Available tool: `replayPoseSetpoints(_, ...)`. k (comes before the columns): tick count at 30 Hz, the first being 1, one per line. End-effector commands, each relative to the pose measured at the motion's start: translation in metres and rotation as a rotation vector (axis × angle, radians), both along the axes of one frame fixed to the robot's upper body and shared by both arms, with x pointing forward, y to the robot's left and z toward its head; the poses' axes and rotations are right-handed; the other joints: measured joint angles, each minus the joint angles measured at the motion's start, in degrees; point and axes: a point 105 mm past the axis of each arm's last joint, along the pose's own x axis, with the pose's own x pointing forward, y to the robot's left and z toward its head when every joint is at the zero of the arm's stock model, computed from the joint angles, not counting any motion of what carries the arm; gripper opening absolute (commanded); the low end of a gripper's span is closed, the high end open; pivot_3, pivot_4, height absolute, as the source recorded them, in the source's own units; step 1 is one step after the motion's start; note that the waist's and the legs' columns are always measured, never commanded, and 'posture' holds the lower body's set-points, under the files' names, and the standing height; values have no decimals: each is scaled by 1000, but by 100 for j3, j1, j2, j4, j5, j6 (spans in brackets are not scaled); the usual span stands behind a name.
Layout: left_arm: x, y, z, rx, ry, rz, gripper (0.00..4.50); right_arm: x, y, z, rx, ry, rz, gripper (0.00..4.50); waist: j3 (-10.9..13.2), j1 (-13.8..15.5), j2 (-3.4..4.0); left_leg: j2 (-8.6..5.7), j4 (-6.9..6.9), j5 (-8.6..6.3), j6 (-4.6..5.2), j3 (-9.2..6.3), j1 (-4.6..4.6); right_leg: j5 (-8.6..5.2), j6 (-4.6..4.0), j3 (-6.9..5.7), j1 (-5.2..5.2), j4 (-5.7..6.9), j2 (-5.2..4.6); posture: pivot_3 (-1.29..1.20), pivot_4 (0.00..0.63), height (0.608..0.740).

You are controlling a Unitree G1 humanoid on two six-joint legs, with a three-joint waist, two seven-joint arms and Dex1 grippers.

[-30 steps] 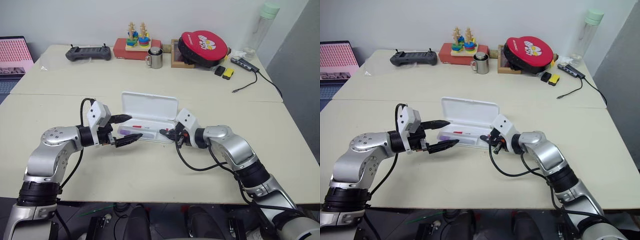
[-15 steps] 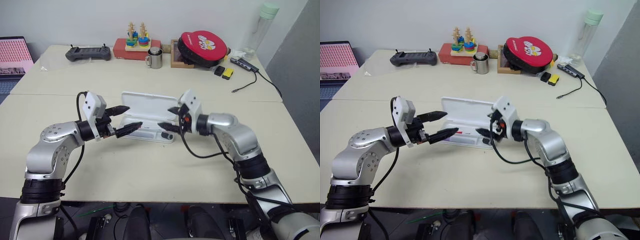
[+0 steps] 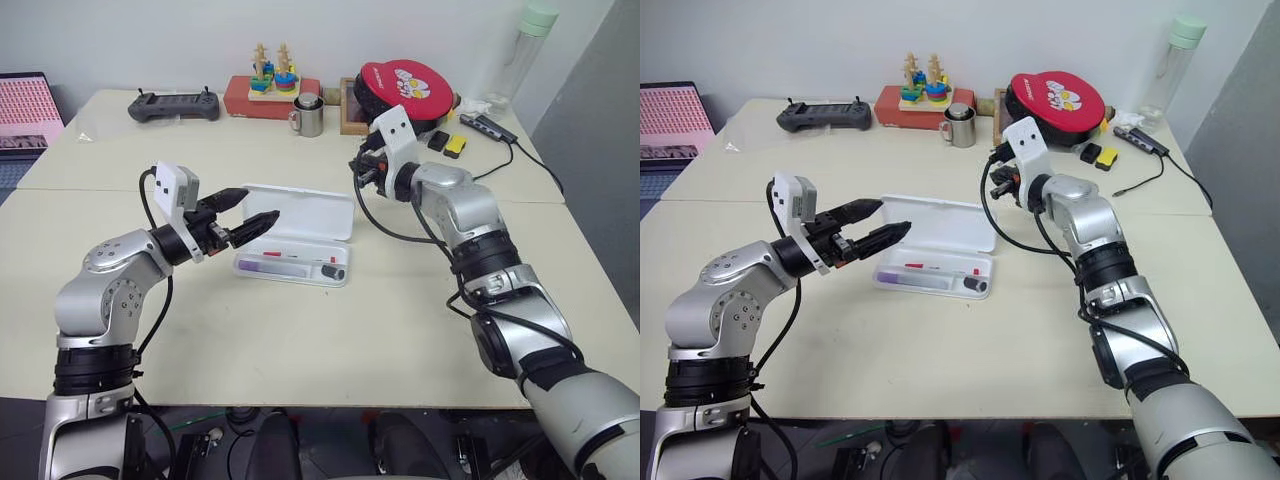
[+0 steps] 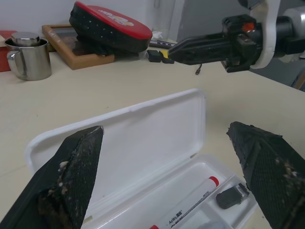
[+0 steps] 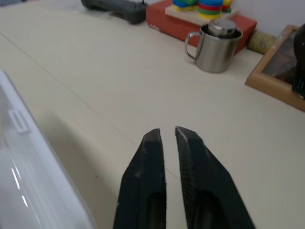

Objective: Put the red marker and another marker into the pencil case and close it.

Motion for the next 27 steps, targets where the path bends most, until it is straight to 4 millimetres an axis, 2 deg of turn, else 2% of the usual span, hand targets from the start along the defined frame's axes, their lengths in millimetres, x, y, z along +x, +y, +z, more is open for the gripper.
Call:
replayPoseSetpoints(1, -9, 4, 12, 32, -63, -4, 4500, -1, 6, 6, -37, -26, 49, 50, 1, -2, 1, 0, 0, 0, 0, 0, -1, 0, 0, 1, 0, 0, 0, 0, 150, 740)
replayPoseSetpoints(6, -24, 16, 33, -49, -112, -46, 4500, -28, 28, -6, -82, -1, 265, 50, 2, -2, 3, 2, -1, 0, 0, -1, -1, 0, 0, -2, -2, 1, 0, 0, 150, 740)
replayPoseSetpoints(10, -28, 18, 36, -66, -111, -58, 4500, -36, 31, -5, -72, 7, 304, 50, 2, -2, 3, 0, 1, 0, -1, -1, 0, 0, 0, -2, 1, 2, 0, 0, 150, 740)
replayPoseSetpoints(13, -35, 25, 9, 83, -23, -87, 4500, -61, 42, -4, -87, -24, 445, 50, 1, -2, 2, 1, 3, 0, -1, -4, 0, 0, 1, -5, 0, 4, 0, 0, 150, 740)
replayPoseSetpoints(16, -41, 24, 2, 112, 8, -122, 4500, -73, 43, -11, -109, -14, 496, 50, 4, -4, 7, 2, -1, -1, -1, -2, 1, -1, -1, -3, 0, 1, 0, 0, 150, 740)
replayPoseSetpoints(18, -42, 24, -3, 135, 29, -130, 4500, -82, 45, -19, -120, 3, 525, 50, 4, 1, 6, 3, -1, -1, -1, -2, 1, -1, -2, -6, -1, 3, 0, 0, 150, 740)
replayPoseSetpoints(20, -40, 26, -9, 164, 42, -122, 4500, -91, 46, -40, -179, 32, 553, 50, 3, 6, 5, 3, 1, 0, -1, -4, 1, -1, -2, -7, -1, 4, 1, 0, 150, 740)
replayPoseSetpoints(22, -41, 23, -15, 174, 64, -133, 4500, -94, 45, -68, -250, 74, 529, 50, 3, 5, 5, 3, 3, 0, -1, -4, 3, -2, -1, -6, 2, 3, 1, 0, 150, 740)
replayPoseSetpoints(24, -41, 20, -18, 172, 79, -140, 4500, -93, 44, -86, -292, 101, 497, 50, 3, 4, 4, 3, 6, 0, -1, -3, 4, -2, -1, -4, 4, 2, 1, 0, 150, 740)
replayPoseSetpoints(27, -41, 19, -23, 179, 89, -139, 4500, -95, 44, -97, -303, 120, 479, 50, -1, 2, 0, 3, 9, 0, -1, 0, 6, -2, -1, 1, 2, 4, 1, 0, 150, 740)
